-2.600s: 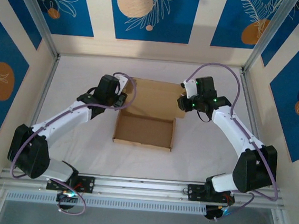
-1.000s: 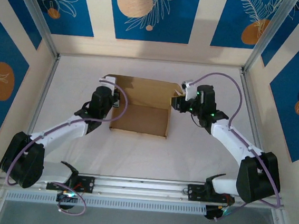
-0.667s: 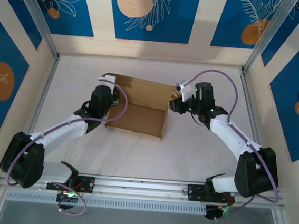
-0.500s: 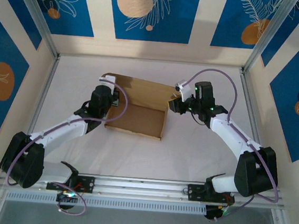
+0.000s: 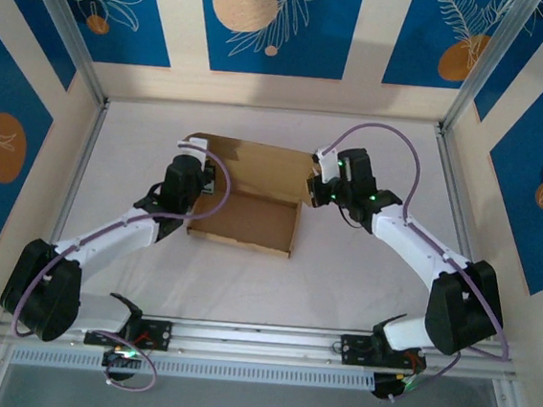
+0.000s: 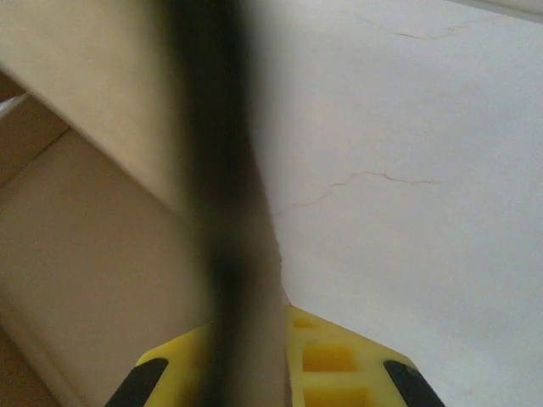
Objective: Fold the paper box
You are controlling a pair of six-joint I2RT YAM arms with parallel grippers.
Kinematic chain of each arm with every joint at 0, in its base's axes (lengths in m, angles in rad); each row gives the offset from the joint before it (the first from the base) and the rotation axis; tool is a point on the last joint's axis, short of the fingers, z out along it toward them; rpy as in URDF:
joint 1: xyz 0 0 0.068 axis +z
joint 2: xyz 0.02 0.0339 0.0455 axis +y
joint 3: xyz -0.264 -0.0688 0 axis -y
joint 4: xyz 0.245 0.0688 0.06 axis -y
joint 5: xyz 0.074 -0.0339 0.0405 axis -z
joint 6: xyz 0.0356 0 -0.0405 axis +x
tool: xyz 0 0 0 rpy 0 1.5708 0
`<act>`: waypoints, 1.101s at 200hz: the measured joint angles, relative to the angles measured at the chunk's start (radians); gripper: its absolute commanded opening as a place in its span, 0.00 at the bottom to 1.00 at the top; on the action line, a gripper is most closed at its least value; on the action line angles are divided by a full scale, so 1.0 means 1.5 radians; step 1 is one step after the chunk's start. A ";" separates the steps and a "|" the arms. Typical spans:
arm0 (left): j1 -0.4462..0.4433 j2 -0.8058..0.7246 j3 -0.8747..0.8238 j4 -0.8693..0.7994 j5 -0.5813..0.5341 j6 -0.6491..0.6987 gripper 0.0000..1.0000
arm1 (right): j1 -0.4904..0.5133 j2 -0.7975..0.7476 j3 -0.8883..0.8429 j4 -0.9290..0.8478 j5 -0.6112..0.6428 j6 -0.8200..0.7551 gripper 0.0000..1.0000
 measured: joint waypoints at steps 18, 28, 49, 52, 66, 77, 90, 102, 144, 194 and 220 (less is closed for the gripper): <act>0.000 -0.001 -0.009 0.015 0.018 -0.008 0.01 | 0.019 0.000 -0.008 0.028 0.073 0.068 0.00; -0.001 -0.001 -0.014 0.022 0.029 -0.012 0.01 | 0.028 0.000 -0.013 0.036 0.110 0.102 0.00; -0.002 -0.002 -0.023 0.043 0.042 -0.019 0.02 | 0.050 0.000 -0.015 0.055 0.181 0.147 0.00; -0.002 -0.002 -0.025 0.046 0.042 -0.019 0.02 | 0.053 0.000 -0.016 0.060 0.189 0.151 0.00; -0.002 -0.002 -0.037 0.068 0.041 -0.020 0.02 | 0.067 -0.004 -0.025 0.088 0.224 0.162 0.00; -0.003 -0.002 -0.052 0.095 0.037 -0.020 0.01 | 0.076 -0.009 -0.040 0.112 0.243 0.168 0.00; -0.006 -0.001 -0.070 0.123 0.029 -0.020 0.01 | 0.083 -0.010 -0.059 0.138 0.257 0.177 0.00; -0.012 -0.001 -0.083 0.140 0.020 -0.020 0.02 | 0.087 -0.010 -0.080 0.164 0.266 0.185 0.00; -0.040 0.016 -0.105 0.200 -0.027 -0.035 0.02 | 0.094 -0.008 -0.141 0.249 0.285 0.215 0.00; -0.077 0.040 -0.108 0.243 -0.089 -0.055 0.02 | 0.110 0.001 -0.145 0.266 0.340 0.235 0.00; -0.084 0.040 -0.131 0.271 -0.105 -0.055 0.02 | 0.123 -0.002 -0.157 0.275 0.361 0.255 0.00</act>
